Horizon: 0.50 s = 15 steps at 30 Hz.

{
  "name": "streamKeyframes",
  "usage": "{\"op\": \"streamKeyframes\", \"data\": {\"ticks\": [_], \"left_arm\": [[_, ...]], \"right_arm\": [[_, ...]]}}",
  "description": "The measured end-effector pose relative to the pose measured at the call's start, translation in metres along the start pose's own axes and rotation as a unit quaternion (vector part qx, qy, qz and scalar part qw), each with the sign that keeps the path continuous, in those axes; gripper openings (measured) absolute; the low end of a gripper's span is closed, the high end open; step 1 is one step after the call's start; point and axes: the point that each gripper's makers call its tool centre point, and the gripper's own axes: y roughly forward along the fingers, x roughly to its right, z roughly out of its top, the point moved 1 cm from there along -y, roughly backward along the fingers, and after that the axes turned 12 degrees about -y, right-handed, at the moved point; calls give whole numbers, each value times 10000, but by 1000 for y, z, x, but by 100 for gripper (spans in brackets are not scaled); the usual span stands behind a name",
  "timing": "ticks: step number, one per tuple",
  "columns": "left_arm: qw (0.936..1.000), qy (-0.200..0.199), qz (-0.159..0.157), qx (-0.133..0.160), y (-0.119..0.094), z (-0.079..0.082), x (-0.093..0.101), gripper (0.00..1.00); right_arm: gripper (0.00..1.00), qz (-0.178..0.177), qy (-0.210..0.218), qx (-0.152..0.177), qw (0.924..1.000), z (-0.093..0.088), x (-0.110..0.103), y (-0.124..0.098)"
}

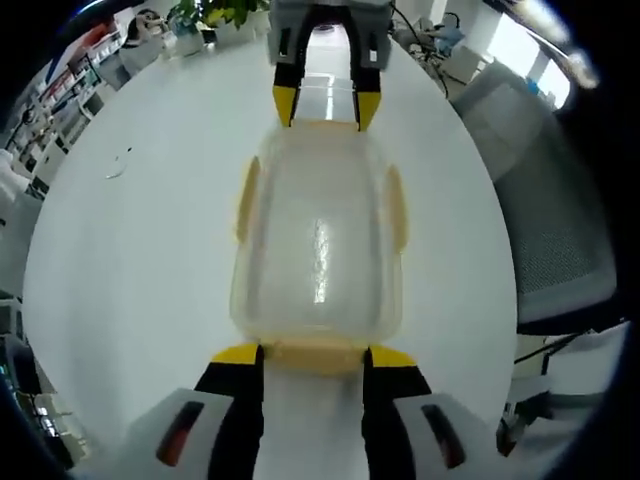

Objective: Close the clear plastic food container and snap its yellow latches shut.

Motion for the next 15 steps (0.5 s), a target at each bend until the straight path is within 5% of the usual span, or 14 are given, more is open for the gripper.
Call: {"op": "streamKeyframes", "data": {"ticks": [15], "left_arm": [[9999, 6, 127, 1, -41, 26, -9, 34]], "right_arm": [[35, -139, -68, 78, 9999, 8, 13, -46]]}}
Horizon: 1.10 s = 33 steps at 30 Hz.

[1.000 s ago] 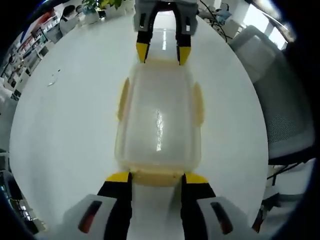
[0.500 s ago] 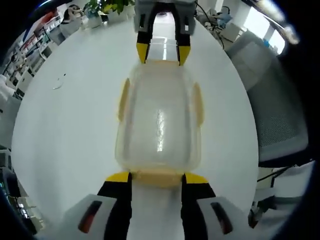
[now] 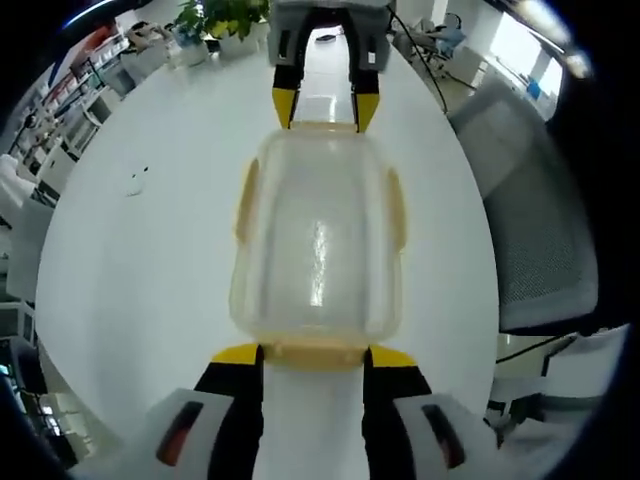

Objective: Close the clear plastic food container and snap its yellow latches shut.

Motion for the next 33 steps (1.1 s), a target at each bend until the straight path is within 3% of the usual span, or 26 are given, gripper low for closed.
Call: {"op": "streamKeyframes", "data": {"ticks": [16, 33], "left_arm": [[10000, -22, 44, -20, 2, 27, 19, 34], [9999, -19, -8, 143, 21, 71, 36, 34]], "right_arm": [[35, 26, -67, -136, 9999, -21, -13, -16], [35, -27, -61, -228, 9997, -69, -27, -33]]}}
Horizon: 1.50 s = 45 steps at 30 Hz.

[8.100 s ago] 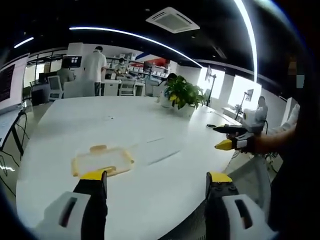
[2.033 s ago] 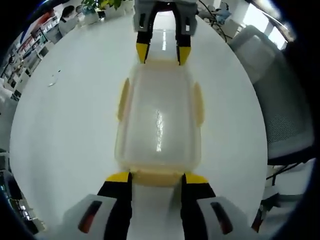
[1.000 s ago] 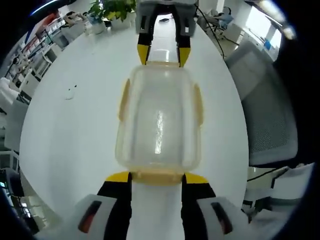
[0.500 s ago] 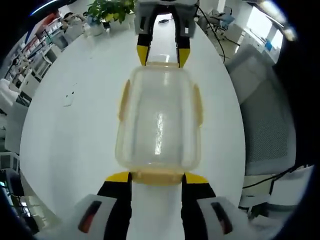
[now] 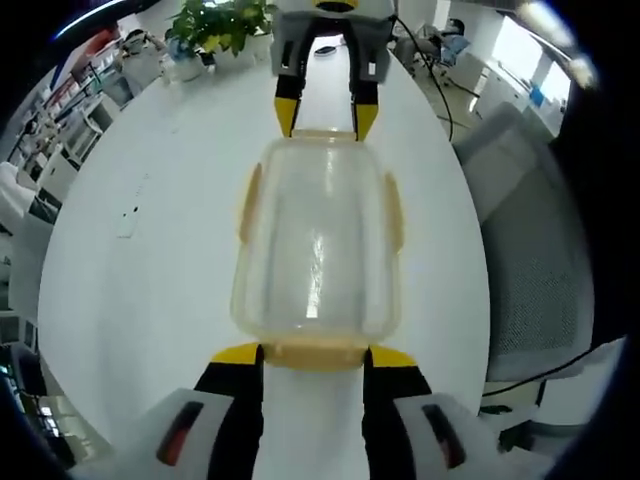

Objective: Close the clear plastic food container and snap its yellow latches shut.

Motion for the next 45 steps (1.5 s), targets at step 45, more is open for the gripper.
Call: {"op": "streamKeyframes", "data": {"ticks": [45], "left_arm": [[9993, -78, -225, 288, 73, 110, 25, 34]], "right_arm": [[35, 197, 102, -315, 9993, -129, -22, -33]]}}
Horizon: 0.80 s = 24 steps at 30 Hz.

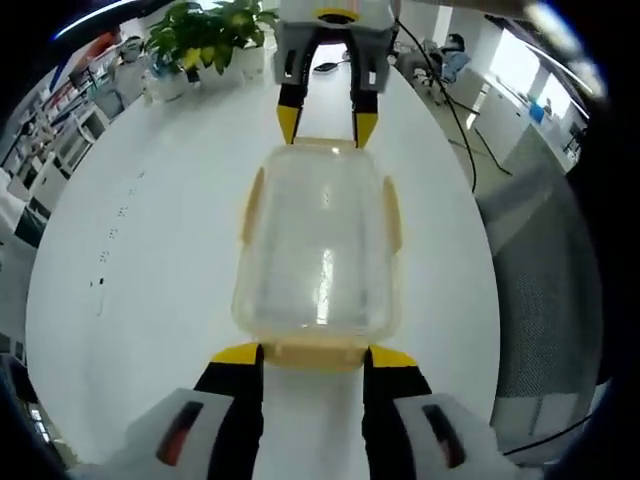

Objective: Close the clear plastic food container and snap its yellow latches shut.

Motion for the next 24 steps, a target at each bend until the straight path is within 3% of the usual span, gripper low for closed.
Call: {"op": "streamKeyframes", "data": {"ticks": [8, 24], "left_arm": [[9999, -38, -35, 91, 7, 11, 3, 34], [9999, -97, -97, 56, 16, 7, 5, 34]], "right_arm": [[35, 29, -15, -117, 9999, -15, -1, -1], [36, 45, -53, -181, 9998, -16, -2, 2]]}}
